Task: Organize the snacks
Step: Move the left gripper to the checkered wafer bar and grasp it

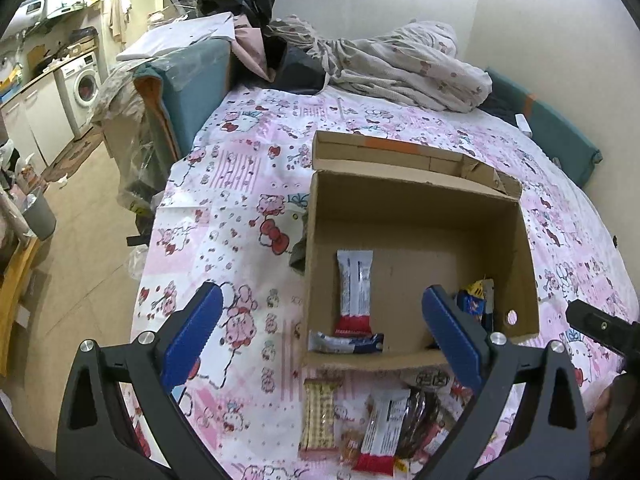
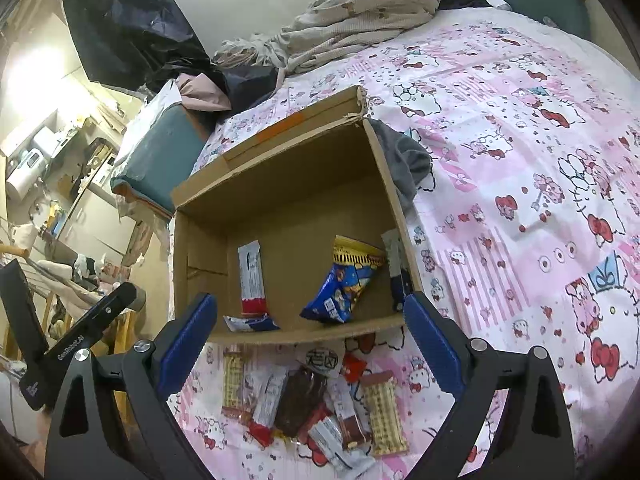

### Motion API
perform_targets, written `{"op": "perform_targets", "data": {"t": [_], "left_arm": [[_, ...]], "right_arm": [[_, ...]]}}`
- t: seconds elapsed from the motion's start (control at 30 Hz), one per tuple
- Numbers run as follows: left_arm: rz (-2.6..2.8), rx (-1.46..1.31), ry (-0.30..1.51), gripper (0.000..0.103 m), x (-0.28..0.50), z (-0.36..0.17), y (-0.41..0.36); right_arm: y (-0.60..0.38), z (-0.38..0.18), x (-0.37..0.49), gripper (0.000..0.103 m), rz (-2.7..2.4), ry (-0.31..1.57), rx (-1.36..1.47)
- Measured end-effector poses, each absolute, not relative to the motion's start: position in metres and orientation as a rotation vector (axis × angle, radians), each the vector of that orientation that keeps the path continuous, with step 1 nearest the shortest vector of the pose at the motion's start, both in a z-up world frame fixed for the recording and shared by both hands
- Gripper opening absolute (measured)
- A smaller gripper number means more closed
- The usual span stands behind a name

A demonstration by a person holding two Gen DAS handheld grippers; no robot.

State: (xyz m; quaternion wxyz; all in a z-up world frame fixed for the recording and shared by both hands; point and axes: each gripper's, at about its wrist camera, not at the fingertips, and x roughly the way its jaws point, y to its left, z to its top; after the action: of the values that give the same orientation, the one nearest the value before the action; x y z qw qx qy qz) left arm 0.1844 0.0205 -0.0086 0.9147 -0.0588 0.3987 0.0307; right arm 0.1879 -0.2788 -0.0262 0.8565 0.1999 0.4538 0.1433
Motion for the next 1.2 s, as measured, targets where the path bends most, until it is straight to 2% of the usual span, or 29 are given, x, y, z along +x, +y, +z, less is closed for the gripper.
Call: {"op": "perform_targets", "data": {"t": [0.53, 0.83, 0.9, 0.93, 0.97, 1.03, 1.2], "left_arm": [[0.133, -0.23, 0.895, 0.099, 0.14, -0.02, 0.053], [0.206, -0.345, 1.078, 0.098, 0.145, -0.064, 0.078], [0.205, -0.339, 1.119, 0.092, 0.148, -0.076, 0.072], [0.2, -0.329, 1.141, 0.086, 0.15, -0.083, 0.067], [0.191, -0.325, 1.155, 0.073, 0.152, -0.088, 0.064], [0.166, -0.33, 1.186, 0.063, 0.157, -0.098, 0.055], [0.13, -0.283, 1.26, 0.063, 0.172, -0.122, 0.033]], "right_arm": [[-0.27, -0.047, 0.145, 0.097, 0.3, 1.058, 0.429], [-0.279, -0.081, 0.149, 0.097, 0.235, 1.195, 0.532], [-0.282, -0.086, 0.15, 0.097, 0.224, 1.212, 0.554], [-0.283, -0.089, 0.15, 0.097, 0.22, 1.221, 0.565], [-0.284, -0.09, 0.15, 0.097, 0.217, 1.227, 0.57], [-0.285, -0.093, 0.151, 0.097, 0.211, 1.238, 0.576], [-0.287, -0.095, 0.152, 0.097, 0.206, 1.242, 0.573]]}}
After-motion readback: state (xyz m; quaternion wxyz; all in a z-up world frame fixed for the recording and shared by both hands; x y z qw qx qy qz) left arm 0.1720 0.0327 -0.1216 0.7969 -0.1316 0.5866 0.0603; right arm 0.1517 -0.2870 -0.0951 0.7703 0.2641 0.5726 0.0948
